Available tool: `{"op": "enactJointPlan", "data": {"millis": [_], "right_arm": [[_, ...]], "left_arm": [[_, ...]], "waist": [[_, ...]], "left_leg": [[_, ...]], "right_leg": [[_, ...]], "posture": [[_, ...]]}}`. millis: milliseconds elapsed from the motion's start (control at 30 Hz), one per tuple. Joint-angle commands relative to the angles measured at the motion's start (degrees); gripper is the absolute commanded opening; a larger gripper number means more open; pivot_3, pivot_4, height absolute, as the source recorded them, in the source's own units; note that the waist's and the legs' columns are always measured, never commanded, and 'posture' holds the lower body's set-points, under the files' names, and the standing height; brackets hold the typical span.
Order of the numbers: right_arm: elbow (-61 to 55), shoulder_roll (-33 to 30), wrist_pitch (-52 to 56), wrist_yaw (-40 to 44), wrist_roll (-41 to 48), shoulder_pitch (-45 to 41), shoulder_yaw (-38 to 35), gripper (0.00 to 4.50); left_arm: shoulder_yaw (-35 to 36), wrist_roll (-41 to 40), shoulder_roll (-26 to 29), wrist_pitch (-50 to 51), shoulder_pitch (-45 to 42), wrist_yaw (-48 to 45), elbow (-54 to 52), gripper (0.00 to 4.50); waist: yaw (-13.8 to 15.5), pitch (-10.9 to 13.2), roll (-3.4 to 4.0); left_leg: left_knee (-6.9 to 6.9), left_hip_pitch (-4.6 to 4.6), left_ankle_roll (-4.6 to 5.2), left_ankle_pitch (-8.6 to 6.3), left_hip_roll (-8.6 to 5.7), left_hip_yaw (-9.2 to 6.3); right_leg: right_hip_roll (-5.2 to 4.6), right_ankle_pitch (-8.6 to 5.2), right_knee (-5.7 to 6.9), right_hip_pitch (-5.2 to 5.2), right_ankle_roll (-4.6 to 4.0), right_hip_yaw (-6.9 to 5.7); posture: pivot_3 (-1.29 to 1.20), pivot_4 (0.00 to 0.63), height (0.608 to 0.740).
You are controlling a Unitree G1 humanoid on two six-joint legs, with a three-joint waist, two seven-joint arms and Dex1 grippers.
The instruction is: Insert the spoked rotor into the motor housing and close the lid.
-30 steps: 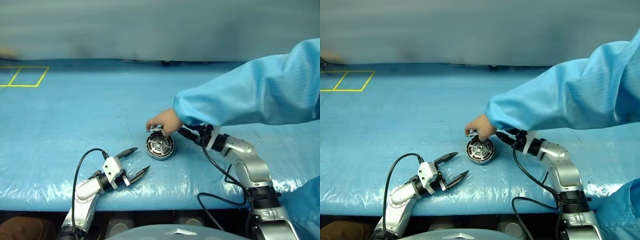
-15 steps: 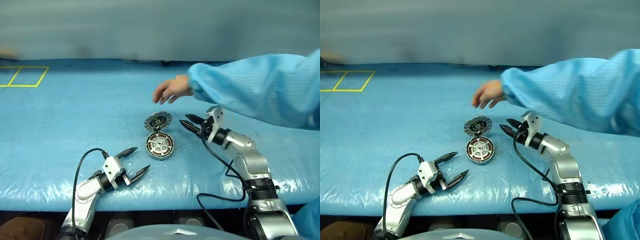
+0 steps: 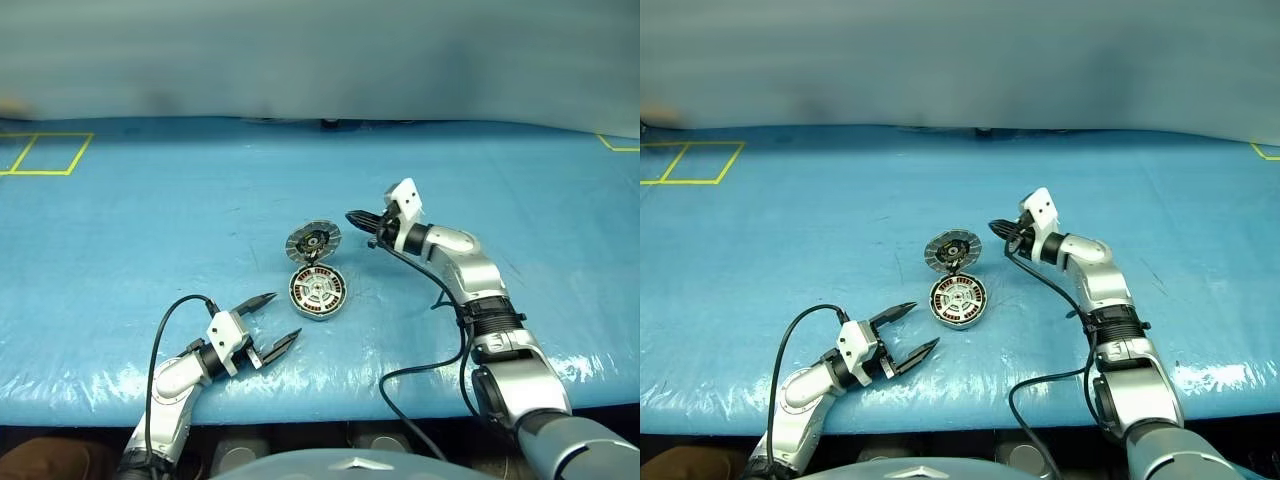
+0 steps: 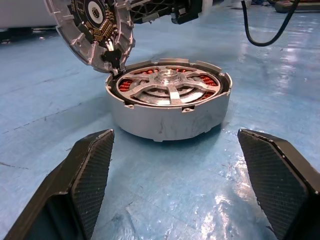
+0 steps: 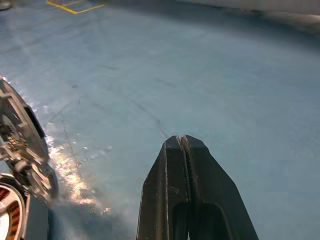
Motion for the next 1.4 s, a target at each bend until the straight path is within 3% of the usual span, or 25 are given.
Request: {"op": "enactJointPlan", "data": {"millis": [33, 233, 533, 967, 1200, 1300, 1400], "right_arm": [[0.51, 1.58, -1.54, 4.16, 0.14, -3.68, 1.41, 0.03], [-4.86, 1.64, 1.84, 13.00, 1.25, -3.28, 5.80, 0.03], [-18.89, -4.94, 8.89, 20.46, 1.85, 5.95, 10.53, 0.03], [-24.66, -4.13, 9.07, 9.17, -0.61, 17.88, 10.25, 0.03], [-30.46, 0.01, 10.80, 3.03, 5.02, 20.36, 4.88, 0.03], [-34.74, -0.44, 11.04, 2.37, 4.90, 22.30, 5.89, 0.59], [-37.98, -0.55, 10.86, 1.51, 4.27, 23.96, 6.93, 1.57]], "left_arm": [[-0.24, 0.15, 0.07, 0.47, 0.03, 0.39, -1.38, 4.20], [-0.21, 0.30, 0.14, 0.49, 0.31, 0.98, -1.59, 4.20], [-0.74, 0.57, -0.30, 0.47, 1.25, 1.58, -1.83, 4.20], [-1.46, 0.33, -0.74, -0.55, -0.11, 0.82, 0.37, 4.20], [-1.17, 0.13, -0.90, -1.36, -0.07, 0.15, 1.51, 4.20], [-1.12, 0.15, -0.96, -1.53, 0.06, 0.08, 1.55, 4.20], [-1.16, 0.19, -1.10, -1.53, 0.23, 0.18, 1.29, 4.20]], "waist": [[0.02, 0.00, 0.01], [0.17, 0.05, 0.07], [0.27, 0.06, 0.07], [0.18, 0.04, -0.03], [0.10, 0.03, -0.07], [0.20, 0.04, -0.06], [0.25, 0.04, -0.05]], "left_leg": [[-0.01, 0.00, 0.00, 0.00, 0.00, -0.01], [-0.04, -0.02, 0.00, 0.00, 0.00, -0.01], [-0.10, -0.06, 0.00, -0.01, -0.02, -0.04], [-0.06, 0.04, -0.01, -0.01, -0.02, -0.03], [-0.01, 0.10, -0.03, 0.01, -0.01, -0.04], [-0.02, 0.05, -0.04, 0.01, -0.02, -0.04], [-0.05, 0.01, -0.04, 0.01, -0.01, -0.06]], "right_leg": [[0.00, 0.00, 0.00, -0.01, 0.00, 0.00], [-0.03, -0.01, -0.02, -0.02, -0.01, -0.04], [-0.05, -0.04, -0.03, -0.08, -0.04, -0.07], [-0.02, -0.13, -0.03, 0.03, 0.08, -0.05], [-0.01, -0.20, 0.00, 0.08, 0.29, -0.04], [-0.01, -0.20, -0.01, 0.04, 0.28, -0.03], [-0.01, -0.21, -0.01, 0.00, 0.26, -0.04]], "posture": [[0.00, 0.150, 0.740], [0.00, 0.150, 0.740], [0.00, 0.150, 0.740], [0.00, 0.150, 0.740], [0.00, 0.150, 0.740], [0.00, 0.150, 0.740], [0.00, 0.150, 0.740]]}}
